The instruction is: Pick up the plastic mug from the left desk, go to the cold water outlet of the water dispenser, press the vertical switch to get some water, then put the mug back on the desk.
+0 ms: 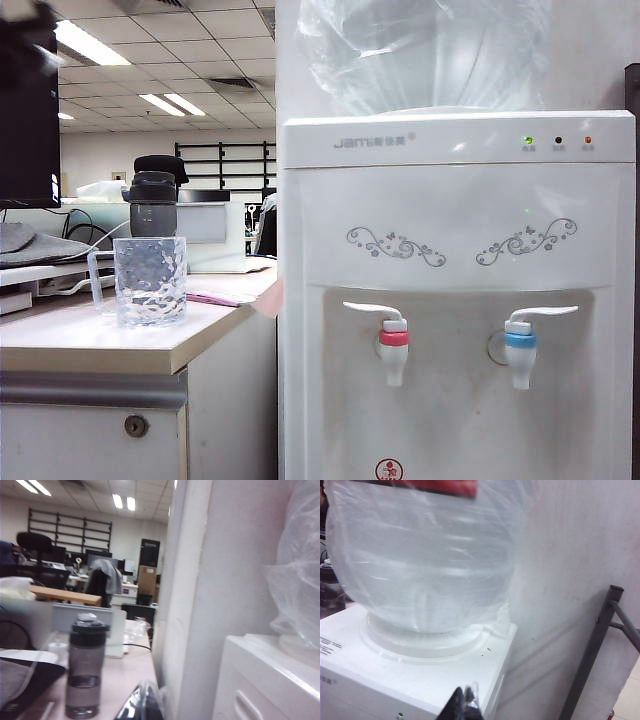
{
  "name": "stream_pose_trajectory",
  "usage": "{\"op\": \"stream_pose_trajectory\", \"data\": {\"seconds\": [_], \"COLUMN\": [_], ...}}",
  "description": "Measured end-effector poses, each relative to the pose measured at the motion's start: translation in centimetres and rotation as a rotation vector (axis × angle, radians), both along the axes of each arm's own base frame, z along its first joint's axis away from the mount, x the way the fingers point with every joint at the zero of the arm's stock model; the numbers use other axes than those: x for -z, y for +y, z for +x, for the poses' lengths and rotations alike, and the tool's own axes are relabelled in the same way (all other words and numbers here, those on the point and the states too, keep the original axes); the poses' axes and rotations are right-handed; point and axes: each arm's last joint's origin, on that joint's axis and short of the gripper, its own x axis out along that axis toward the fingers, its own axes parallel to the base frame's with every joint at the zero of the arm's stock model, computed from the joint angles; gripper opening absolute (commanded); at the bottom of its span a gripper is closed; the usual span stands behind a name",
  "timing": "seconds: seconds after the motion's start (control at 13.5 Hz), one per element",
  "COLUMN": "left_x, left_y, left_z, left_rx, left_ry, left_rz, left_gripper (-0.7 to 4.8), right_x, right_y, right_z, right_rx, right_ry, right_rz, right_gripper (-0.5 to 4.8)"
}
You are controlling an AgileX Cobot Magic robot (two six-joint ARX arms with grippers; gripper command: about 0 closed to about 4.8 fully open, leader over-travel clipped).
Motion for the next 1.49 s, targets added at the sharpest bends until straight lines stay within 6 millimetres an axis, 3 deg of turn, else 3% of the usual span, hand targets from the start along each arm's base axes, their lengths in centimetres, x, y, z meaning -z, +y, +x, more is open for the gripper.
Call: {"op": "stream_pose_trajectory", "data": {"seconds": [0.07, 0.15, 0.22, 0.45, 0.52, 0.74, 0.82, 1.49], "left_x": [-0.2, -0.3, -0.4, -0.3, -0.5, -0.5, -0.1, 2.6], "left_y": [0.5, 0.8, 1.9, 3.1, 3.3, 3.6, 4.0, 4.2], "left_z": [-1.4, -2.1, -3.2, -4.3, -5.7, -6.2, -6.6, -8.2], "left_rx": [-0.036, -0.057, -0.089, -0.128, -0.147, -0.178, -0.204, -0.134], "left_ry": [0.009, 0.038, 0.103, 0.155, 0.153, 0.164, 0.206, 0.453], "left_rz": [0.013, 0.035, 0.092, 0.152, 0.152, 0.149, 0.154, 0.161], "left_gripper": [0.0, 0.48, 0.54, 0.57, 0.58, 0.42, -0.06, -0.06], "right_x": [0.0, 0.0, 0.0, 0.0, 0.0, 0.0, 0.0, 0.0], "right_y": [0.0, 0.0, 0.0, 0.0, 0.0, 0.0, 0.0, 0.0], "right_z": [0.0, 0.0, 0.0, 0.0, 0.0, 0.0, 0.0, 0.0], "right_rx": [0.001, 0.0, 0.0, 0.0, 0.0, 0.0, 0.0, 0.0], "right_ry": [0.0, 0.0, 0.0, -0.001, -0.001, 0.0, -0.001, 0.0], "right_rz": [0.0, 0.0, 0.0, 0.0, 0.0, 0.0, 0.0, 0.0], "right_gripper": [0.0, 0.0, 0.0, 0.0, 0.0, 0.0, 0.0, 0.0]}}
